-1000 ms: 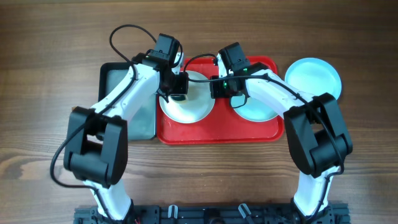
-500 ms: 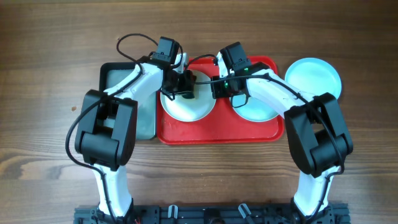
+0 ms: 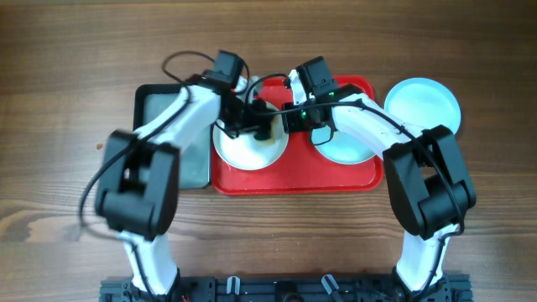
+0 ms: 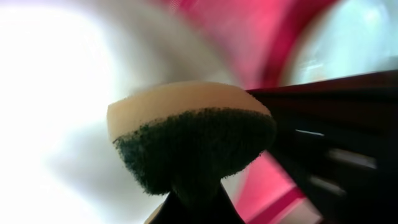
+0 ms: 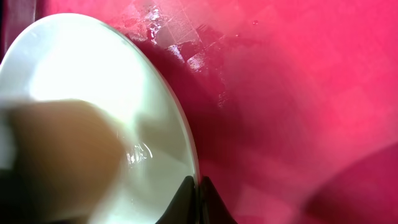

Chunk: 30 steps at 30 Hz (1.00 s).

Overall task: Clean dirty plates on tray and stack at the side
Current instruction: 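Wipe the white plate with the sponge while the right gripper holds it, then move the sponge back over the black tray with the left gripper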

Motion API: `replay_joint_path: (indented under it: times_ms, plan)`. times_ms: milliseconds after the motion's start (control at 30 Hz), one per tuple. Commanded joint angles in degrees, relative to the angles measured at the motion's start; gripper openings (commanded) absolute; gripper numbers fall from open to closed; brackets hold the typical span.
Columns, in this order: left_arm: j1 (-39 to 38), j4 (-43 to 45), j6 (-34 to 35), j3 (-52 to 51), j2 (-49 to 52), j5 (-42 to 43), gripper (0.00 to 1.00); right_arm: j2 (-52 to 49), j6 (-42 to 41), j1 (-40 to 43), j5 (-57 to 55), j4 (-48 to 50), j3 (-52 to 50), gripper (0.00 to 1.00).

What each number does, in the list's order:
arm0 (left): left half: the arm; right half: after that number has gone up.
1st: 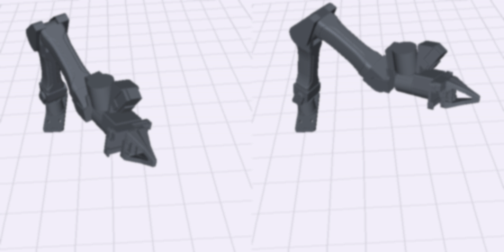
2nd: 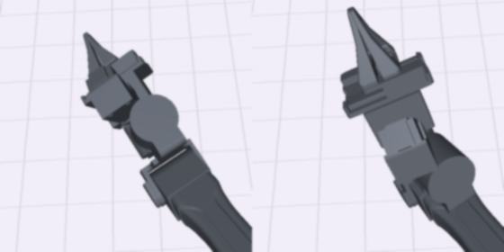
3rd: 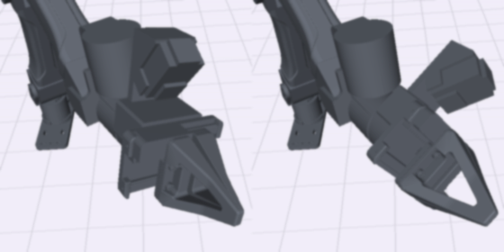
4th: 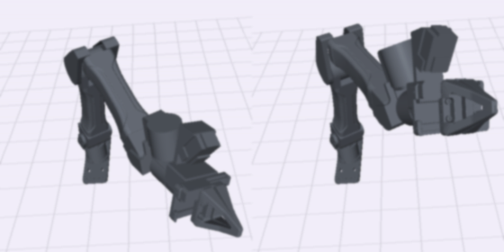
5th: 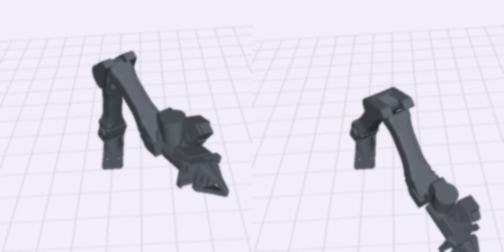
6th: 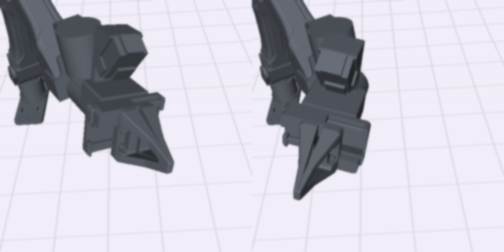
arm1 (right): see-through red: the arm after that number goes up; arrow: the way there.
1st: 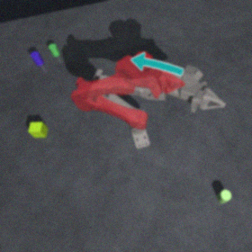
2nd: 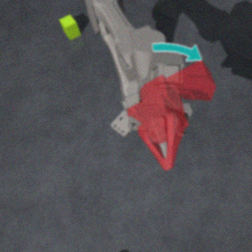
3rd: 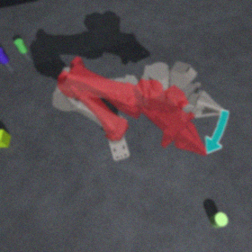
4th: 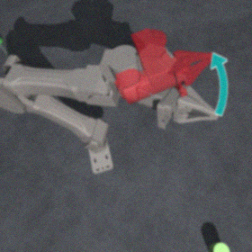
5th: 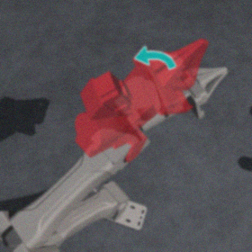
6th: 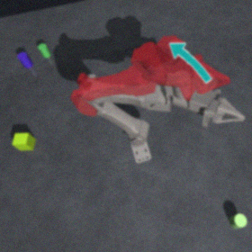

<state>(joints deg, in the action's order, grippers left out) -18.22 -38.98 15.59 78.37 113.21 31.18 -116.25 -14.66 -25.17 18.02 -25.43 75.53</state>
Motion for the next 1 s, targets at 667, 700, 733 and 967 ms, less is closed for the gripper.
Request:
replay_joint_path:
  times_ms: [667,700,733,967]
  plan:
    - [29.46,-7.67,1.81,-10.23,-21.57,-25.88,0.04,1.29,-2.47,-0.39,-0.81,-0.63,-2.1,0.27]
    - [29.38,-6.6,1.79,-11.65,-21.55,-25.68,0.04,1.29,-2.49,-0.39,-0.81,0.13,-2.56,0.27]
    - [28.94,-5.44,1.79,-12.98,-21.55,-25.68,0.04,1.29,-2.56,-0.39,-0.81,0.98,-3.08,0.24]
    - [24.96,-2.84,1.77,-13.99,-21.55,-25.7,0.04,1.29,-4.07,-0.35,-4.02,4.57,-4.7,0.04]
